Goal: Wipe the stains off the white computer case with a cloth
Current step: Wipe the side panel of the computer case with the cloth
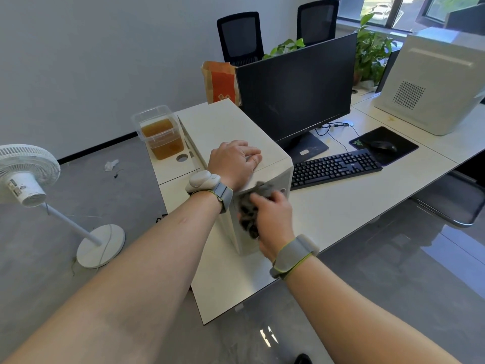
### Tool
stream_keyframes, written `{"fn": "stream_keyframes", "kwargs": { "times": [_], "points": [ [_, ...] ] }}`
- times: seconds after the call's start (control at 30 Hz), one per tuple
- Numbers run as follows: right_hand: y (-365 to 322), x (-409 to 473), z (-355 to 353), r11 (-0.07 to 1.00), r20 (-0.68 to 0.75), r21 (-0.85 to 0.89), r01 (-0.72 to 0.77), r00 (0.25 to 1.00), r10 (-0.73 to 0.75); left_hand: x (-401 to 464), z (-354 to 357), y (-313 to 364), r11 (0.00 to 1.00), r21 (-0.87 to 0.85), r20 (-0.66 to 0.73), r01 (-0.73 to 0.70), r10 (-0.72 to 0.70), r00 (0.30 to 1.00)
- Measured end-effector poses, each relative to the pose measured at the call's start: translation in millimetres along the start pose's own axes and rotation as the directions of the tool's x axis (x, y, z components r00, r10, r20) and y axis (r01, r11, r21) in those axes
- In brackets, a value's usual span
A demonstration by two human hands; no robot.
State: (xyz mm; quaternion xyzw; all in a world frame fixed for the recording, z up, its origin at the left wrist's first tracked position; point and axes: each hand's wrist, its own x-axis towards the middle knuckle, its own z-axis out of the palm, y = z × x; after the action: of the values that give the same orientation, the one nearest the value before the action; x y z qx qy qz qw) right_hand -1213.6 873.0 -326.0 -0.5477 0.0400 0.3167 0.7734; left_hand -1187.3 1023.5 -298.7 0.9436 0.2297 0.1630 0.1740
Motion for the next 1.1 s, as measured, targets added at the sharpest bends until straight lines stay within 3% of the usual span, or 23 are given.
{"fn": "stream_keyframes", "kwargs": {
  "times": [0.1,0.17,0.27,0.33,0.43,0.5,0.53,0.6,0.67,0.7,0.83,0.9,0.97,1.03,1.1],
  "points": [
    [6.2,-7.6,-4.5,0.983,0.199,-0.182,-0.021,0.978,0.058,0.9,0.8,-1.0,1.0,0.014,-0.023,-0.013,0.013,1.0],
    [-2.4,3.6,-14.8,0.992,0.104,-0.122,0.012,0.995,0.001,1.5,1.8,-2.0,1.0,0.008,-0.019,-0.013,0.013,1.0],
    [-19.8,25.9,-24.9,0.993,-0.178,0.047,0.109,0.979,-0.099,0.7,2.6,-2.2,1.0,-0.003,-0.01,-0.009,0.009,1.0],
    [-19.4,29.3,-21.2,0.989,-0.204,0.003,0.147,0.968,-0.143,0.4,2.9,-1.7,1.0,0.001,-0.014,-0.011,0.011,1.0],
    [2.6,8.0,-9.7,0.986,0.058,-0.165,0.037,0.998,-0.027,0.3,1.9,-1.5,1.0,0.0,-0.014,-0.01,0.01,1.0],
    [13.0,-5.4,-8.6,0.963,0.208,-0.267,0.023,0.978,0.034,0.1,1.5,-1.6,1.0,0.011,-0.02,-0.016,0.016,1.0],
    [12.1,-7.5,-9.5,0.967,0.18,-0.253,0.045,0.984,0.001,0.1,1.4,-1.8,1.0,0.014,-0.018,-0.018,0.018,1.0],
    [9.1,5.8,-19.0,0.985,-0.03,-0.14,0.103,0.994,-0.109,-0.1,1.1,-2.1,1.0,0.015,-0.01,-0.015,0.015,1.0],
    [3.9,26.2,-27.8,0.982,-0.227,-0.076,0.172,0.956,-0.185,0.0,1.1,-2.1,1.0,0.015,-0.005,-0.01,0.01,1.0],
    [3.2,33.4,-29.4,0.972,-0.253,-0.118,0.202,0.941,-0.226,0.1,1.3,-1.9,1.0,0.02,-0.006,-0.01,0.01,1.0],
    [28.1,32.2,-28.5,0.86,-0.058,-0.417,0.294,0.936,-0.348,-0.5,1.3,-1.3,1.0,0.015,-0.011,-0.007,0.007,1.0],
    [39.3,25.3,-38.1,0.868,0.028,-0.422,0.26,0.961,-0.274,-0.4,0.9,-0.8,1.0,0.009,-0.008,-0.003,0.003,1.0],
    [37.9,27.0,-54.3,0.94,-0.033,-0.301,0.163,0.983,-0.181,-0.1,0.7,-0.3,1.0,0.006,-0.006,-0.004,0.004,1.0],
    [33.7,38.4,-67.9,0.971,-0.204,-0.192,0.14,0.963,-0.179,-0.3,0.9,-0.6,1.0,0.012,-0.006,-0.009,0.009,1.0],
    [30.2,45.3,-67.3,0.978,-0.245,-0.149,0.144,0.953,-0.178,-0.3,1.1,-1.3,1.0,0.017,-0.009,-0.01,0.011,1.0]
  ]
}}
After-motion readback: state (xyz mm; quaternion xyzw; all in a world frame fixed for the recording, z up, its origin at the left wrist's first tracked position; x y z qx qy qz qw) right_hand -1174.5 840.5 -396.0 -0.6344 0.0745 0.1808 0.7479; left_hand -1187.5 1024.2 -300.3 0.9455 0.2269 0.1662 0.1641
